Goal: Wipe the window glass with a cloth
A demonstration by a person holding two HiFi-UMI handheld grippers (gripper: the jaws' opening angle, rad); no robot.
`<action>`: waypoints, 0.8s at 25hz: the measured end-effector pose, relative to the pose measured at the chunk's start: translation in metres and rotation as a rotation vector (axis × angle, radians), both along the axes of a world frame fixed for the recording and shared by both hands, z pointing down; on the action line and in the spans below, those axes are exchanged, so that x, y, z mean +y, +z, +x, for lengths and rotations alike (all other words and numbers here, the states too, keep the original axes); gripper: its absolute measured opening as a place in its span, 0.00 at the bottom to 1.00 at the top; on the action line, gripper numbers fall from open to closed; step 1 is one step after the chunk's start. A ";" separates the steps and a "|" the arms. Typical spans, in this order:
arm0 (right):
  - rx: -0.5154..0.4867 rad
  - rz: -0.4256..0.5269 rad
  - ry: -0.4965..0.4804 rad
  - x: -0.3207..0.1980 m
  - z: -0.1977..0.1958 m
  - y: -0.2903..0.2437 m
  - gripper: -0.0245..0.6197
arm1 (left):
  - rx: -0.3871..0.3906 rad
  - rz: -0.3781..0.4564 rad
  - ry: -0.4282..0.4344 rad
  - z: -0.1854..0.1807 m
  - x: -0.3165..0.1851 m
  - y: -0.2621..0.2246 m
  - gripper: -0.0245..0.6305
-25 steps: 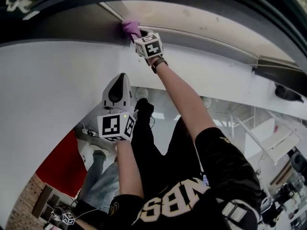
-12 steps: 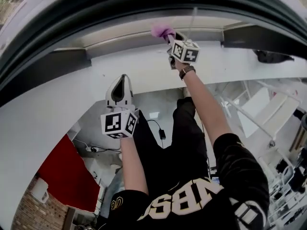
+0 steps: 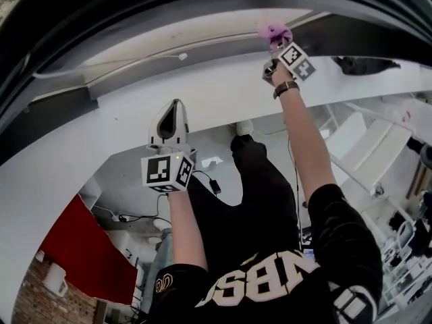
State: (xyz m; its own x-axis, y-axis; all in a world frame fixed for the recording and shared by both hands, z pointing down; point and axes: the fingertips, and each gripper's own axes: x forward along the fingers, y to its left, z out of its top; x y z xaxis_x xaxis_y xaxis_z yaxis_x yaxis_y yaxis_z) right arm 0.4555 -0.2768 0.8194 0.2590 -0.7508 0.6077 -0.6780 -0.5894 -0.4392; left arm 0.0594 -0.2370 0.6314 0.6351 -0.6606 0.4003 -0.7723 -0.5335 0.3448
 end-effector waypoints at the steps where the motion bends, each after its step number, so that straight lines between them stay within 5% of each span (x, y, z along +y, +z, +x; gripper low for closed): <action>1: -0.025 0.017 -0.010 -0.001 -0.002 0.000 0.15 | 0.004 0.001 -0.004 0.002 -0.001 0.001 0.07; 5: -0.066 0.018 -0.261 -0.007 -0.067 -0.006 0.15 | 0.052 0.009 -0.035 0.003 -0.005 -0.014 0.07; 8: -0.076 -0.043 -0.452 0.000 -0.151 0.000 0.15 | 0.043 0.021 -0.051 -0.021 -0.010 -0.024 0.07; 14: -0.113 -0.132 -0.887 -0.013 -0.396 0.027 0.15 | -0.047 0.025 -0.132 -0.144 -0.021 -0.024 0.07; 20: -0.091 -0.043 -1.172 -0.064 -0.624 0.024 0.15 | -0.142 0.078 -0.247 -0.285 -0.033 -0.037 0.07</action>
